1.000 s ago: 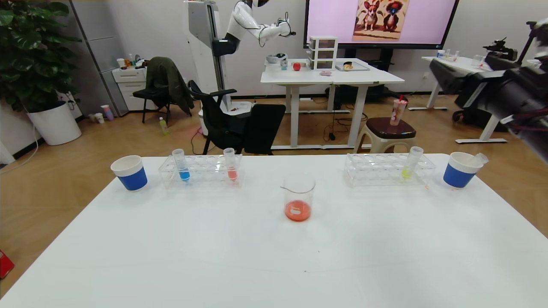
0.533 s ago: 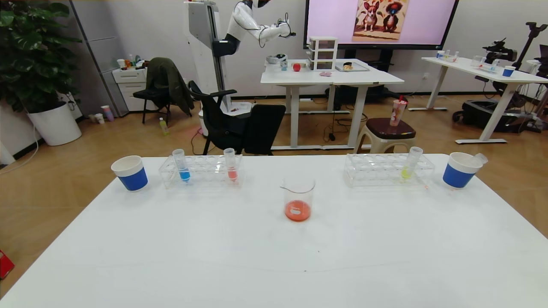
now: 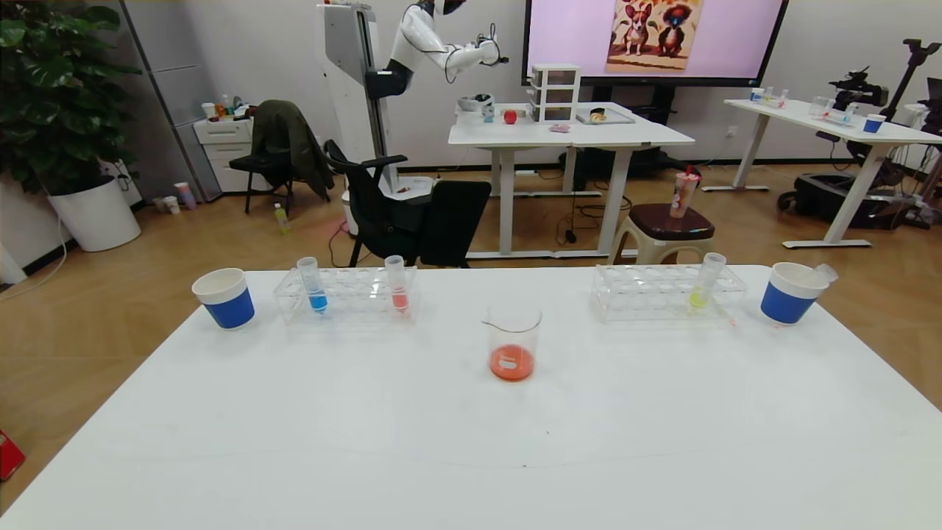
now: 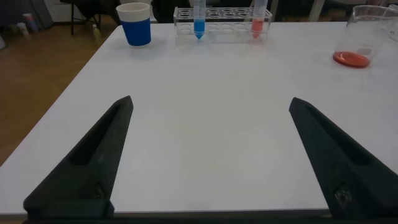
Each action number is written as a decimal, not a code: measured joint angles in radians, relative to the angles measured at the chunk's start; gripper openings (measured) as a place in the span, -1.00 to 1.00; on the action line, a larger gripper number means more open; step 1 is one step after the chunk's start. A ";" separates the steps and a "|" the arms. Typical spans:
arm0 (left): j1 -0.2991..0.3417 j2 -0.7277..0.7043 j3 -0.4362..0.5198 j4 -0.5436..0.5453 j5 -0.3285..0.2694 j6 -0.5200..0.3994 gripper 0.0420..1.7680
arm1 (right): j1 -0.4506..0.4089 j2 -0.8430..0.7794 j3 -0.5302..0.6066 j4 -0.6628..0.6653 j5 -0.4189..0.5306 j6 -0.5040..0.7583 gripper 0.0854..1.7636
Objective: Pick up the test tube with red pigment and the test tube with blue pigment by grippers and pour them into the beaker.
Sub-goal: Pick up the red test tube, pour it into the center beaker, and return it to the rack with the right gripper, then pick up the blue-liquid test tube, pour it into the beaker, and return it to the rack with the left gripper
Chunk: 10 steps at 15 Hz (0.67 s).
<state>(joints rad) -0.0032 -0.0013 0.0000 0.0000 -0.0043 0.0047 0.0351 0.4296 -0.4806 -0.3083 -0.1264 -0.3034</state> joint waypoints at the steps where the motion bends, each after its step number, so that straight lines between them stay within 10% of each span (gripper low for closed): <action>1: 0.000 0.000 0.000 0.000 0.000 0.000 0.98 | -0.005 -0.073 0.004 0.078 0.008 0.001 0.97; 5: 0.000 0.000 0.000 0.000 0.000 0.000 0.98 | -0.025 -0.328 0.070 0.301 0.065 0.018 0.97; 10: 0.000 0.000 0.000 0.000 0.000 0.000 0.98 | -0.032 -0.422 0.340 0.153 0.163 0.124 0.97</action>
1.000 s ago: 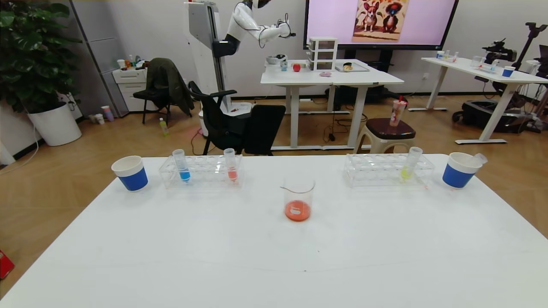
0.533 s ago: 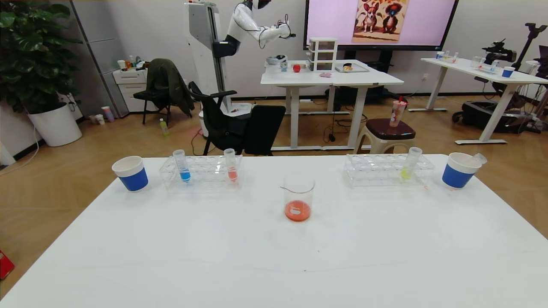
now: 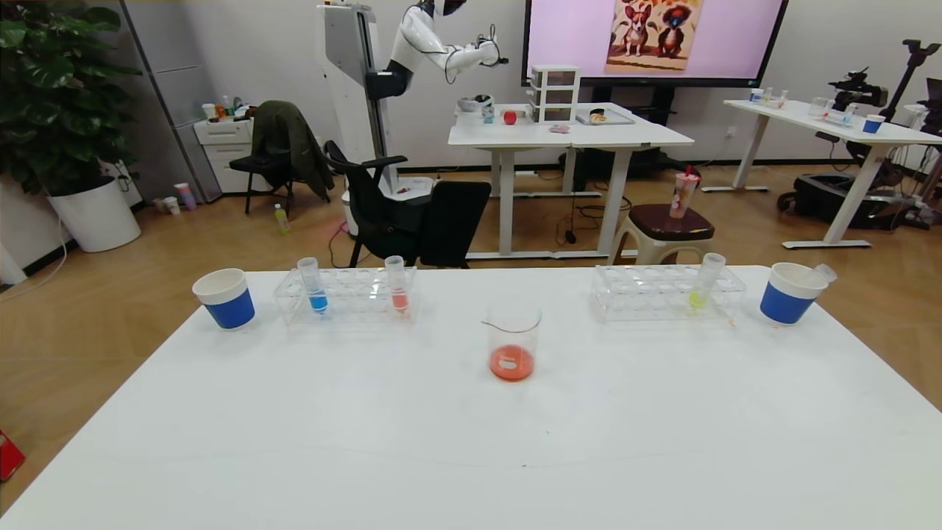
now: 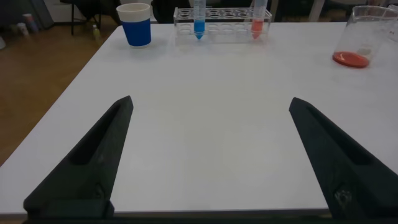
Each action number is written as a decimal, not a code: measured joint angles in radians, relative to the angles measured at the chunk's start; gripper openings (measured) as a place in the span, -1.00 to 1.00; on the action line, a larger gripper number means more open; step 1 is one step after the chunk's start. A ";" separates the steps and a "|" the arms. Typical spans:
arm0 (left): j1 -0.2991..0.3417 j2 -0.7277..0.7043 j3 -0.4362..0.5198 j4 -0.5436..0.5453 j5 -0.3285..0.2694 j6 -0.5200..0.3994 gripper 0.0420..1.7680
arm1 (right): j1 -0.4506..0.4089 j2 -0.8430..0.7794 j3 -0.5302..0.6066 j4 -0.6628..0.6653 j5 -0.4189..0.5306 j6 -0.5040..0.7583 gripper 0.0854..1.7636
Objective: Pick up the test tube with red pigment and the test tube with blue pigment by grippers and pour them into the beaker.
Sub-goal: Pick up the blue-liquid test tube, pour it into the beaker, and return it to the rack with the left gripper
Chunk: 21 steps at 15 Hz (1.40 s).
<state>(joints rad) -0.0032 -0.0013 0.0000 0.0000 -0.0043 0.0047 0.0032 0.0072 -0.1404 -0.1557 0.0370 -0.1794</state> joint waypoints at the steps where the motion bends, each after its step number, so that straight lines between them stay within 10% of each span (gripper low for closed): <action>1: 0.000 0.000 0.000 0.000 0.000 0.000 0.98 | -0.001 -0.004 0.065 -0.017 0.016 0.009 0.97; 5: 0.000 0.000 0.000 0.000 0.000 0.000 0.98 | -0.001 -0.008 0.135 0.159 0.004 0.037 0.97; 21: 0.000 0.044 -0.123 0.008 -0.003 -0.001 0.98 | -0.003 -0.008 0.140 0.159 -0.018 0.132 0.97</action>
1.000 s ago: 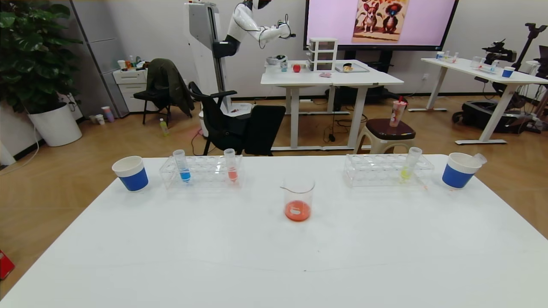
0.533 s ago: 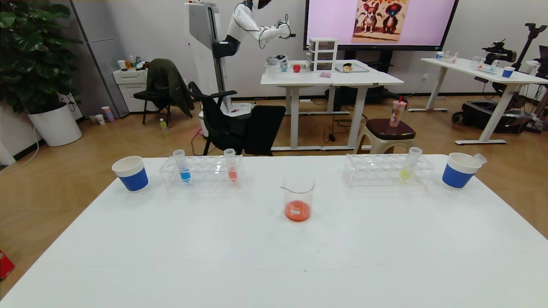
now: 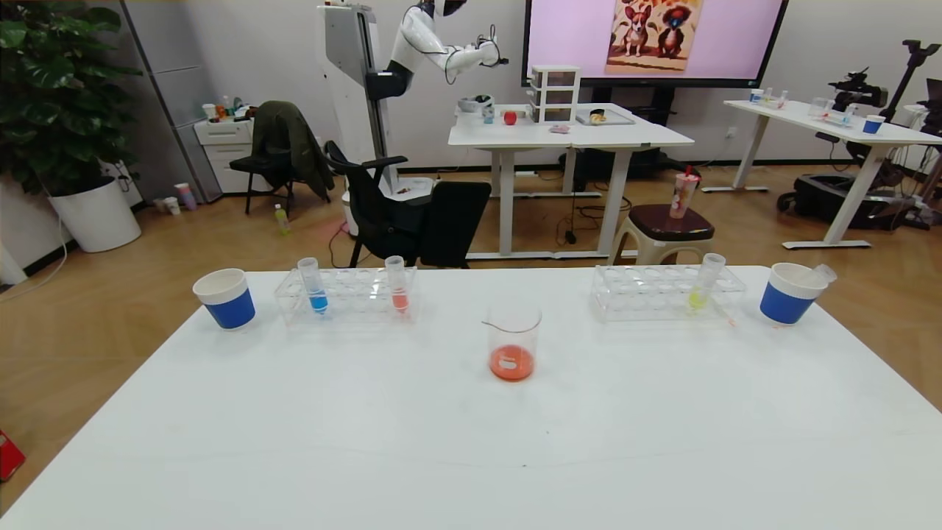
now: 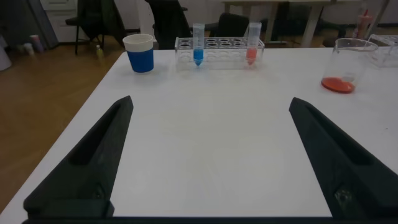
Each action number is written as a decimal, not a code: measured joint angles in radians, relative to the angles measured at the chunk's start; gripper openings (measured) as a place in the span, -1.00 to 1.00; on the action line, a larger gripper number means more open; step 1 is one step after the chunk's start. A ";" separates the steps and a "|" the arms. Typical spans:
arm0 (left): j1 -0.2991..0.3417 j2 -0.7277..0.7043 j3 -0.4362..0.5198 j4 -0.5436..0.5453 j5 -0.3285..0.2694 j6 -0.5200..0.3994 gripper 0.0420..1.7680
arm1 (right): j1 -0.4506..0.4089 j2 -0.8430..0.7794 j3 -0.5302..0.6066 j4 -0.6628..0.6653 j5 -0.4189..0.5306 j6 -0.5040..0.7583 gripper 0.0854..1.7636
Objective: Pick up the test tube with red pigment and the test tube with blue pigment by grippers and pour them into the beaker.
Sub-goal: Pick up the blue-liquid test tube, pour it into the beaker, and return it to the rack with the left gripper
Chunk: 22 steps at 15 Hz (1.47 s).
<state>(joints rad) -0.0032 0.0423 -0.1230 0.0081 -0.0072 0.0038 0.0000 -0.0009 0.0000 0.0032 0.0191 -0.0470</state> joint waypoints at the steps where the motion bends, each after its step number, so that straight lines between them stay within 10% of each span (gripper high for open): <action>1: -0.004 0.050 -0.045 -0.004 -0.001 0.000 0.98 | 0.000 0.000 0.000 0.000 0.000 0.000 0.97; 4: -0.014 0.263 -0.157 -0.100 -0.002 -0.003 0.98 | 0.000 0.000 0.000 0.000 0.000 0.000 0.97; 22: -0.017 1.948 -0.333 -1.524 0.046 -0.001 0.98 | 0.000 0.000 0.000 0.000 0.000 0.000 0.97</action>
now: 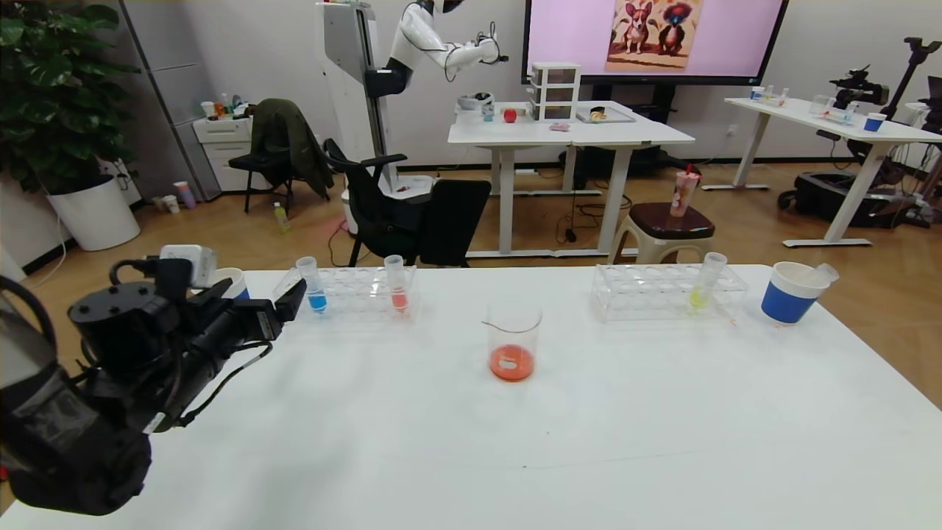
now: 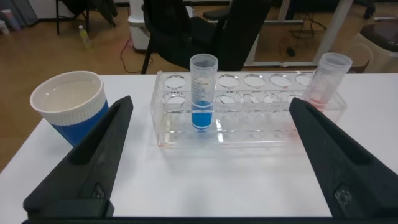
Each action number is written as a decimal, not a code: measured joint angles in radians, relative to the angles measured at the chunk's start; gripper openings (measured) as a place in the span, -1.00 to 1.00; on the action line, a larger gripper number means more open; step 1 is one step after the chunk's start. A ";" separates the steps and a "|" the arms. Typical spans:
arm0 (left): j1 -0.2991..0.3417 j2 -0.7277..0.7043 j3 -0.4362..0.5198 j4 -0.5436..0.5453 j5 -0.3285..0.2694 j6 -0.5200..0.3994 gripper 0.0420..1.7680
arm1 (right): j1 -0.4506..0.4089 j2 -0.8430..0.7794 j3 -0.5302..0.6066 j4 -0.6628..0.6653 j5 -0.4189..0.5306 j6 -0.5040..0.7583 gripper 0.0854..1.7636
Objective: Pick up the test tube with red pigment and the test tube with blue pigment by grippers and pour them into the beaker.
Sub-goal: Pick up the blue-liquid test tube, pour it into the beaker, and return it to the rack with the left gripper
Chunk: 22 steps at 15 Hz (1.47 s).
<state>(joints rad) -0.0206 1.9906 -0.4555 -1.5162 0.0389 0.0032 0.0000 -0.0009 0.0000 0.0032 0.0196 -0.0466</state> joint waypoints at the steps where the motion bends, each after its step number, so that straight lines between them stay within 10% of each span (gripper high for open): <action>1: 0.002 0.057 -0.027 -0.016 0.003 -0.002 0.98 | 0.000 0.000 0.000 0.000 0.000 0.000 0.97; 14: 0.010 0.348 -0.463 0.024 0.031 0.000 0.98 | 0.000 0.000 0.000 0.000 -0.001 0.000 0.97; 22: 0.011 0.402 -0.501 0.027 0.036 -0.004 0.94 | 0.000 0.000 0.000 0.000 0.000 0.000 0.97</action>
<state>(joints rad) -0.0091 2.3928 -0.9568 -1.4894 0.0745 -0.0009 0.0000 -0.0009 0.0000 0.0032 0.0191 -0.0466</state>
